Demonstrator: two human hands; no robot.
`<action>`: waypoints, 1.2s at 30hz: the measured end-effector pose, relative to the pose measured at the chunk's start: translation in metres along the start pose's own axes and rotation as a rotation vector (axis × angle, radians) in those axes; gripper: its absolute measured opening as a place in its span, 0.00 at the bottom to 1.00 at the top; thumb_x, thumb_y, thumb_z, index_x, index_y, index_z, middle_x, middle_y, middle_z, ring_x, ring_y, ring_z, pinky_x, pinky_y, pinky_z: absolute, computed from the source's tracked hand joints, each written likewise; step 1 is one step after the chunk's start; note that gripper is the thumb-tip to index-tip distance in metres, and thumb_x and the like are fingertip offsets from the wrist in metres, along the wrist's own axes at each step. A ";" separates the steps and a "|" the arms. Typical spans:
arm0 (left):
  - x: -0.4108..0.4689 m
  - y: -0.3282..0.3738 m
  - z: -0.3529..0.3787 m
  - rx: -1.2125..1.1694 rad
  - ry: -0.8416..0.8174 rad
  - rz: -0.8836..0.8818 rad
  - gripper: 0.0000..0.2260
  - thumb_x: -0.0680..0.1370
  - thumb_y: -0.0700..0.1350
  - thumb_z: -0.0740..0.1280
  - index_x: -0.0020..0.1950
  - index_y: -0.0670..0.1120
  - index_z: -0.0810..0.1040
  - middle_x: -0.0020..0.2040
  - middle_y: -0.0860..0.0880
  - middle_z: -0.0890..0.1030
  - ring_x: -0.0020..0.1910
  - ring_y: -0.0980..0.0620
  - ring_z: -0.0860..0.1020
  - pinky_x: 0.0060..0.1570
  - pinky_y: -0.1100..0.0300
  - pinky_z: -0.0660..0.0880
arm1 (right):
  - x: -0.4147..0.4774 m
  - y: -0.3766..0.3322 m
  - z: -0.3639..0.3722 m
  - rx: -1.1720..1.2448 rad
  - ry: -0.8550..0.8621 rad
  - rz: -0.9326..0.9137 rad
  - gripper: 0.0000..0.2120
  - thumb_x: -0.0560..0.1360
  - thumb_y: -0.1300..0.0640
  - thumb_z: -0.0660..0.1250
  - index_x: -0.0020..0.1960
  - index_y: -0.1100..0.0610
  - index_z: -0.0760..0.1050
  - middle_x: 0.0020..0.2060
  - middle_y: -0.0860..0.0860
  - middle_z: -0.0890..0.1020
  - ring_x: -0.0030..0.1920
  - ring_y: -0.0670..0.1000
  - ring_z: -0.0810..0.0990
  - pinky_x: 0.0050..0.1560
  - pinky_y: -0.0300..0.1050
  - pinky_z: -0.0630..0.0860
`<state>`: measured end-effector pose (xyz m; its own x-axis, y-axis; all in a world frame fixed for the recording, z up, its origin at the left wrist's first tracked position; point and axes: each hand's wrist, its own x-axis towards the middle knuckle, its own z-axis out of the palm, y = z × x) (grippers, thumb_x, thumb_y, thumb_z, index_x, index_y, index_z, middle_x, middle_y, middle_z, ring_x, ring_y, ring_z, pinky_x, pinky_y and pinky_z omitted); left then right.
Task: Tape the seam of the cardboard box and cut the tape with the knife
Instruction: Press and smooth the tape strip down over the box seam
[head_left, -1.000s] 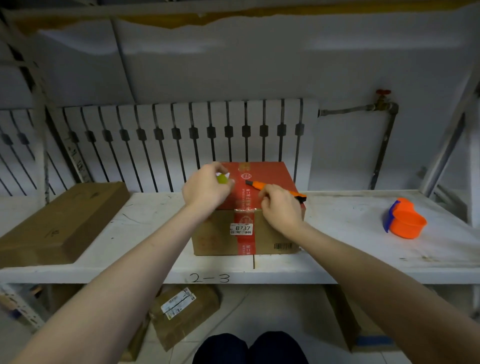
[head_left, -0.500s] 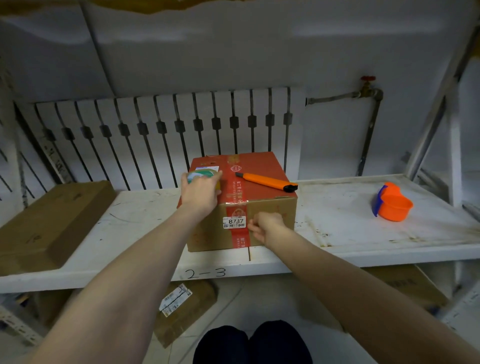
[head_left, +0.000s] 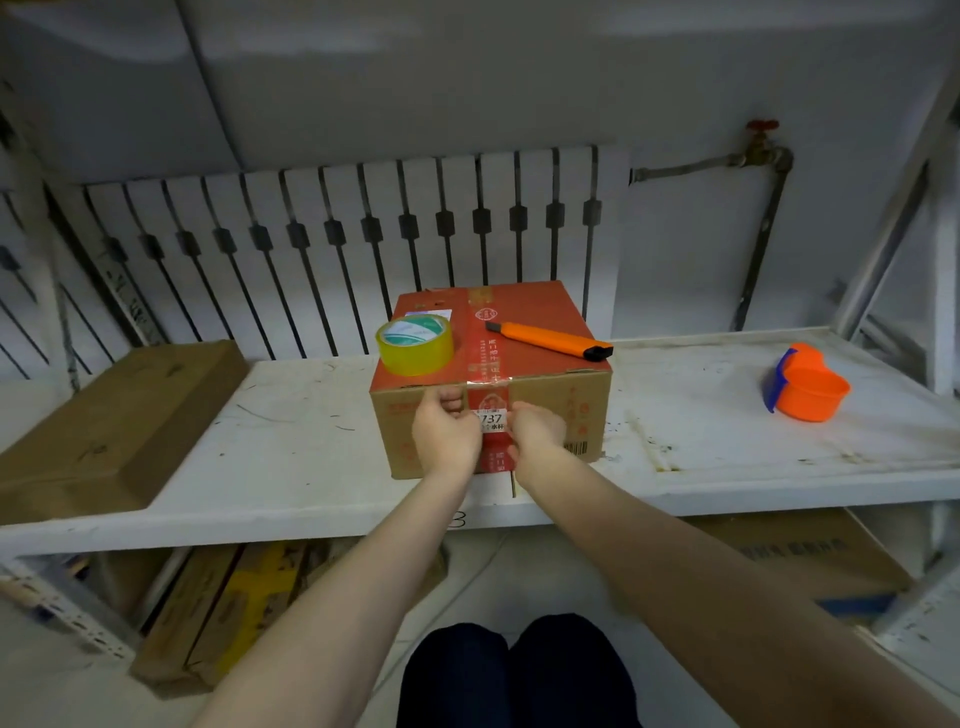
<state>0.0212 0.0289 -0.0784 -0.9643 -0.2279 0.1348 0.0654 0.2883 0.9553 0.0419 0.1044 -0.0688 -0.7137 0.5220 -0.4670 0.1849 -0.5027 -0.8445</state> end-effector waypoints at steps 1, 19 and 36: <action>-0.001 0.001 0.003 -0.058 0.007 -0.068 0.08 0.73 0.36 0.65 0.51 0.44 0.77 0.48 0.49 0.80 0.47 0.50 0.78 0.43 0.61 0.72 | 0.003 0.002 0.000 -0.051 0.013 -0.073 0.09 0.75 0.67 0.60 0.45 0.59 0.78 0.45 0.57 0.82 0.45 0.56 0.81 0.47 0.52 0.80; -0.013 0.007 0.007 -0.329 0.022 -0.194 0.09 0.74 0.35 0.61 0.47 0.47 0.76 0.42 0.51 0.78 0.42 0.51 0.77 0.41 0.60 0.72 | 0.007 0.005 -0.008 -0.524 -0.040 -0.571 0.11 0.72 0.67 0.61 0.45 0.52 0.74 0.42 0.49 0.78 0.44 0.50 0.77 0.40 0.42 0.73; 0.052 0.006 -0.025 0.911 -0.149 0.873 0.12 0.75 0.52 0.65 0.57 0.52 0.79 0.52 0.51 0.79 0.55 0.48 0.73 0.53 0.51 0.68 | 0.056 -0.032 -0.024 -1.408 0.002 -1.667 0.15 0.68 0.44 0.71 0.47 0.54 0.78 0.44 0.50 0.81 0.45 0.53 0.78 0.44 0.47 0.70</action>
<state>-0.0220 -0.0044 -0.0588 -0.7133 0.4490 0.5382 0.5487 0.8355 0.0302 0.0118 0.1661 -0.0743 -0.6977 -0.1767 0.6942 -0.1944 0.9794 0.0539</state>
